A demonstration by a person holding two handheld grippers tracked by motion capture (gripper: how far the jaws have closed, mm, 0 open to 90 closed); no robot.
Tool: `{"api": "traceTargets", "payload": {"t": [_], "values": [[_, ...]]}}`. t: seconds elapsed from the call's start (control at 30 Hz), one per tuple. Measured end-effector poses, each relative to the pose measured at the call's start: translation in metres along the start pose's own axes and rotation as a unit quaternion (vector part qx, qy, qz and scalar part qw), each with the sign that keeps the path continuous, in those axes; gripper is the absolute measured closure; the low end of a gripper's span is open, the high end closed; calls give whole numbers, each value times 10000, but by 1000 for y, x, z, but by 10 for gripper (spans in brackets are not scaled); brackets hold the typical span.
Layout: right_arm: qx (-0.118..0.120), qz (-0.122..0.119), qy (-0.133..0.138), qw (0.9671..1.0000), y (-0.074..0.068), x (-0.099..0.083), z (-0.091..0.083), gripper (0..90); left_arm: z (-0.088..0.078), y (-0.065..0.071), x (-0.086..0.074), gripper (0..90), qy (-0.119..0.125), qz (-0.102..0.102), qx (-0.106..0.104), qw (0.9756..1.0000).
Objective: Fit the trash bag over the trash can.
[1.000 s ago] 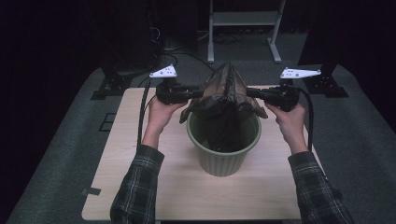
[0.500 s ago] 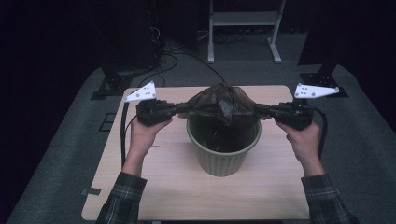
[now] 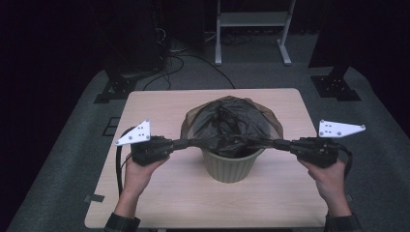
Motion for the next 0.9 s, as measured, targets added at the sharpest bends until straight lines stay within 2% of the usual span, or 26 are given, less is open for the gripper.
{"api": "traceTargets", "payload": {"t": [0.13,0.3,0.47,0.53,0.6,0.73,0.8,0.87,0.9], "values": [[73,17,-13,10000,-5,-12,-3,900,0,7,-12,892,-42,-5,-51,10000],[64,132,-153,9998,-4,-27,-3,900,2,11,-26,894,-174,-90,-129,9997],[122,265,-168,9994,-3,-39,-1,900,6,17,-39,895,-390,-110,-218,9989],[168,301,-190,9992,-4,-45,2,900,7,19,-44,896,-491,-58,-265,9984],[184,326,-335,9987,-5,-50,5,900,7,21,-47,896,-569,-43,-317,9979],[196,338,-445,9982,-6,-55,6,900,9,21,-52,895,-634,-104,-368,9973],[205,366,-528,9977,-5,-59,9,900,12,22,-58,896,-807,-11,-336,9962],[23,313,-847,9959,-3,-68,12,900,13,21,-66,895,-1071,145,-248,9938],[-39,316,-940,9951,-2,-72,13,900,13,20,-69,895,-1094,111,-219,9937]]}}
Point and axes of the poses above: each handheld gripper's, and its own axes: z roughly forward along the jaws, x roughly out of its top, y roughly to its right, the point moved 9 cm from there along z, roughly forward along the jaws, and after that the axes turned 10 degrees about x, right-handed, at the moved point
